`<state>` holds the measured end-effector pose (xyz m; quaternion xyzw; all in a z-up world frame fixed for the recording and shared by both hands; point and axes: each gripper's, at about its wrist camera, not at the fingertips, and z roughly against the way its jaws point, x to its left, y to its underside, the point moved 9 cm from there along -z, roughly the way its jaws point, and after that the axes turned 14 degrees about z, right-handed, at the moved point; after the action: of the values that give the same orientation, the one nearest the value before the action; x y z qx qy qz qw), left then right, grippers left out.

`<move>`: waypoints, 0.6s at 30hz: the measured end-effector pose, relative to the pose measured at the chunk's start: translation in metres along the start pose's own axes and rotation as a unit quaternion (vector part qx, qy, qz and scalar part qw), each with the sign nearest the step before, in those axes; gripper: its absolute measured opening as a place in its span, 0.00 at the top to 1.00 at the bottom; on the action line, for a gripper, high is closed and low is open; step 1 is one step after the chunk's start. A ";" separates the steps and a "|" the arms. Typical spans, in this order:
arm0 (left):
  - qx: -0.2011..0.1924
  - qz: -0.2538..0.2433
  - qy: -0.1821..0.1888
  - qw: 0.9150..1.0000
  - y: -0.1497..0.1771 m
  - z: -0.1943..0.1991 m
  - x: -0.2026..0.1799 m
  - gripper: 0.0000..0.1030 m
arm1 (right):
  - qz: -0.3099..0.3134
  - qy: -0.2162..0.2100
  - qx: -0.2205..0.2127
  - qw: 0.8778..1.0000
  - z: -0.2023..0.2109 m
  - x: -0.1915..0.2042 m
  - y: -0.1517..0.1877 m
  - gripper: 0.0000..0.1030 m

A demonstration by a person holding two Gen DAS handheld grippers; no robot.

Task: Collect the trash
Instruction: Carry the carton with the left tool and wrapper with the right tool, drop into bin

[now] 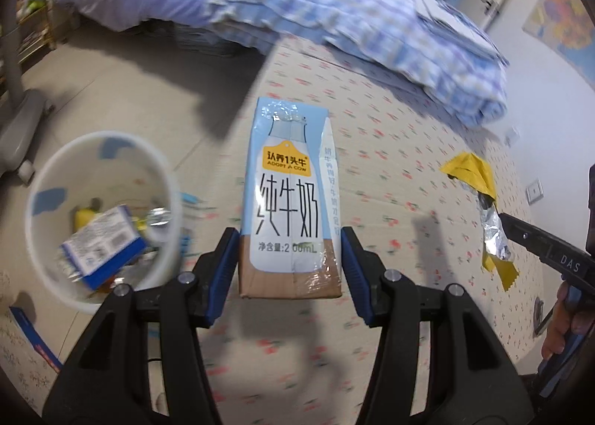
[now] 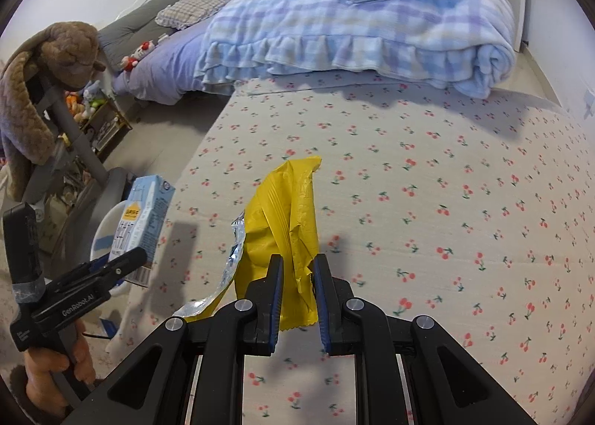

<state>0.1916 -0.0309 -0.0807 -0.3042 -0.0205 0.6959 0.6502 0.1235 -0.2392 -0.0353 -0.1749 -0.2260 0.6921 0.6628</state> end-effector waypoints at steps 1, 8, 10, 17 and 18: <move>-0.006 0.006 -0.005 1.000 -0.003 0.005 0.011 0.46 | 0.005 -0.003 0.000 1.000 -0.002 0.008 -0.003 0.84; -0.036 0.054 -0.032 0.997 -0.017 0.030 0.080 0.45 | 0.035 -0.025 0.001 0.999 -0.017 0.059 -0.019 0.84; -0.042 0.065 -0.040 0.996 -0.019 0.034 0.097 0.45 | 0.048 -0.033 0.002 0.998 -0.024 0.080 -0.024 0.84; -0.048 0.105 -0.050 0.992 -0.027 0.037 0.139 0.45 | 0.078 -0.053 0.011 0.995 -0.048 0.133 -0.033 0.84; -0.045 0.110 -0.046 0.992 -0.030 0.035 0.141 0.45 | 0.080 -0.056 0.013 0.995 -0.052 0.140 -0.034 0.84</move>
<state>0.2071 0.1160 -0.0953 -0.3015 -0.0483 0.7748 0.5535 0.1716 -0.0949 -0.0525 -0.1448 -0.2393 0.7546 0.5935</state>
